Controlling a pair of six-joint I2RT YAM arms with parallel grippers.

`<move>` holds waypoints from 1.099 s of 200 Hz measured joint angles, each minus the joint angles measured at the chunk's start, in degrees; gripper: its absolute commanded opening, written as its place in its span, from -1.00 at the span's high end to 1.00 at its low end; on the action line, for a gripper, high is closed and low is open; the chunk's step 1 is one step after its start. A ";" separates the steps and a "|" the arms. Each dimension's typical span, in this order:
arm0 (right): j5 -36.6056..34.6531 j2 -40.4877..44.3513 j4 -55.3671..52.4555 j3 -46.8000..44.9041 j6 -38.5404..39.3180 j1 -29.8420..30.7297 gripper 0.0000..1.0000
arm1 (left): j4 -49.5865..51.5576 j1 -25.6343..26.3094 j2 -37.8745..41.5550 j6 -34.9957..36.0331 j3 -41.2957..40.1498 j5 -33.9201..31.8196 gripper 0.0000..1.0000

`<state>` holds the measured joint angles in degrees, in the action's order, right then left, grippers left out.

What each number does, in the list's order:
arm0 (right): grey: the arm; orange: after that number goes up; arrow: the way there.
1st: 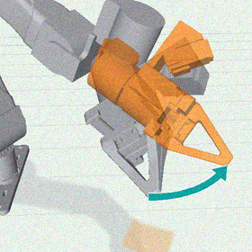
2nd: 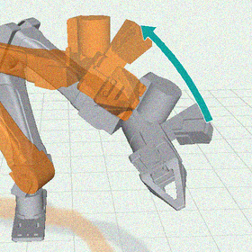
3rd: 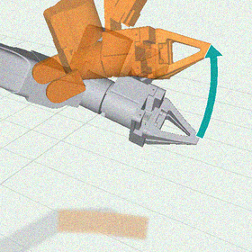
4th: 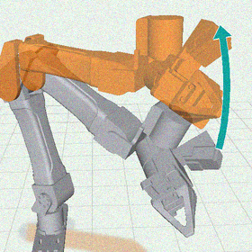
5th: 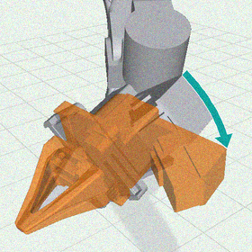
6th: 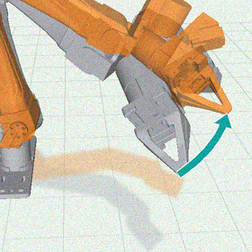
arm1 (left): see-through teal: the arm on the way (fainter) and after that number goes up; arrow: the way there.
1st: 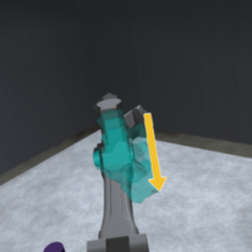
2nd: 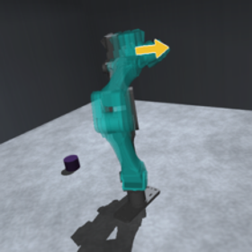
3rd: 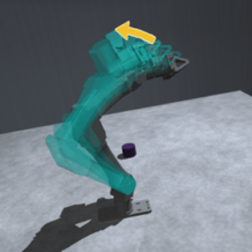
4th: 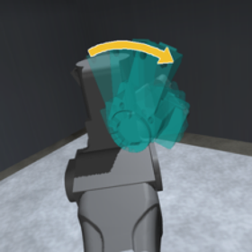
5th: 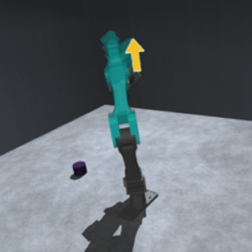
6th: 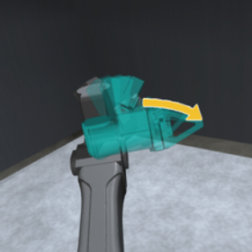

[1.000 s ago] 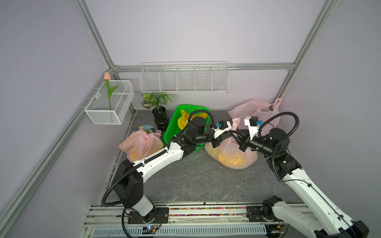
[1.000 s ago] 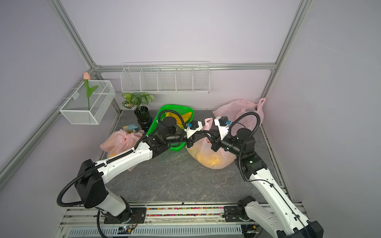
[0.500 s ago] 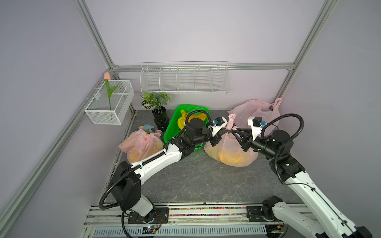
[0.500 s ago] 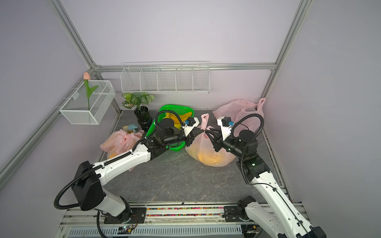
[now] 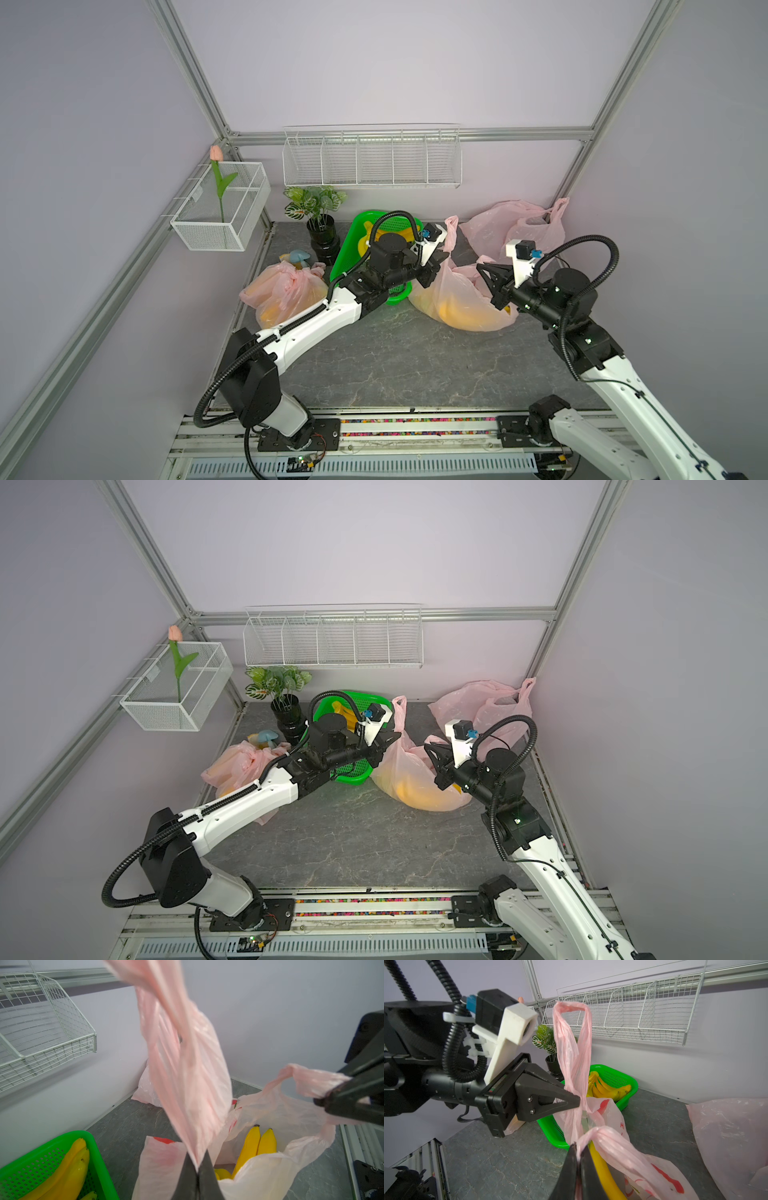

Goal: Place the banana into a plastic bag & tie a knot
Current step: Cross the plastic bag at the center of the board.

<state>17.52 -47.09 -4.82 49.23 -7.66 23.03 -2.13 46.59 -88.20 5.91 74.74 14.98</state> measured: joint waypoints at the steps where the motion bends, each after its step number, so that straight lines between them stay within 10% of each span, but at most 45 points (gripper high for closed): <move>1: 0.09 -0.02 -0.13 0.07 0.04 0.00 0.84 | 0.46 -0.02 -0.11 0.00 0.42 -0.15 1.00; 158: 15.87 -10.25 0.44 5.73 3.17 2.21 0.86 | 31.12 4.24 -8.85 14.21 16.39 14.91 1.00; 220: 18.10 -10.14 0.79 4.70 3.43 3.02 0.85 | 28.81 3.52 -7.02 17.42 12.15 19.52 0.34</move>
<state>35.62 -57.23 -4.03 53.93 -4.23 26.04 26.68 50.11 -95.22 23.33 86.89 34.50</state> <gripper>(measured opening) 0.074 0.263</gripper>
